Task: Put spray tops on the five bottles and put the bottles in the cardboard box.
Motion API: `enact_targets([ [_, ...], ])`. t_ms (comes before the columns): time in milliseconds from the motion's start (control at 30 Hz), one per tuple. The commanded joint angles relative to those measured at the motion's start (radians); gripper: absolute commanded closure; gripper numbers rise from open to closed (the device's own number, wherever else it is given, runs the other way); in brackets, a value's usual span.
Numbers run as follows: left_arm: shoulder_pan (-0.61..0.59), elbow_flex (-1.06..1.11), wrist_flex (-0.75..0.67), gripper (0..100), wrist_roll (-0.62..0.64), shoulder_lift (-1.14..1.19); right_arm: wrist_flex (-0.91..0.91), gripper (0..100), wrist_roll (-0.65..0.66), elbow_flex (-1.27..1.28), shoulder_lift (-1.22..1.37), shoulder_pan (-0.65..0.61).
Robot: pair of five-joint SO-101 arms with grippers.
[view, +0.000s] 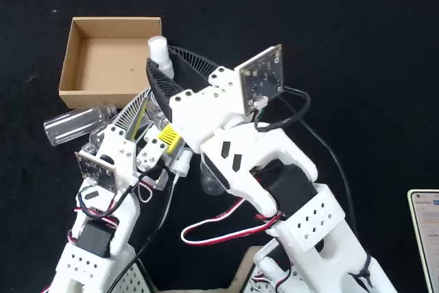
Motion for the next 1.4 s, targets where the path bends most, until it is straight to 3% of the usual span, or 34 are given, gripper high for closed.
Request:
enact_targets([
  [0, 0.004, 0.021, 0.006, 97, 0.011, -0.005, 0.043, 98.2, 0.008, -0.013, -0.030, -0.020],
  [233, -0.002, 0.021, 0.006, 97, 0.011, -0.005, 0.069, 96.0, 0.009, -0.013, -0.041, -0.097],
  [467, -0.002, 0.021, 0.006, 97, 0.011, -0.005, 0.133, 73.0, 0.008, -0.007, -0.110, -0.106],
  [800, -0.004, 0.021, 0.012, 97, 0.011, -0.003, 0.147, 74.4, 0.008, -0.054, -0.280, -0.095],
  [1000, -0.004, 0.021, 0.117, 97, 0.011, -0.006, 0.146, 98.4, 0.006, -0.007, -0.395, 0.083],
  [1167, -0.025, 0.021, 0.132, 97, 0.005, -0.006, 0.140, 91.2, 0.006, 0.153, -0.427, 0.324],
  [1267, -0.128, 0.021, 0.048, 97, 0.009, -0.008, 0.138, 88.5, 0.002, 0.282, -0.424, 0.485],
  [1367, -0.237, 0.021, -0.002, 97, 0.012, -0.008, 0.100, 88.5, -0.002, 0.412, -0.429, 0.565],
])
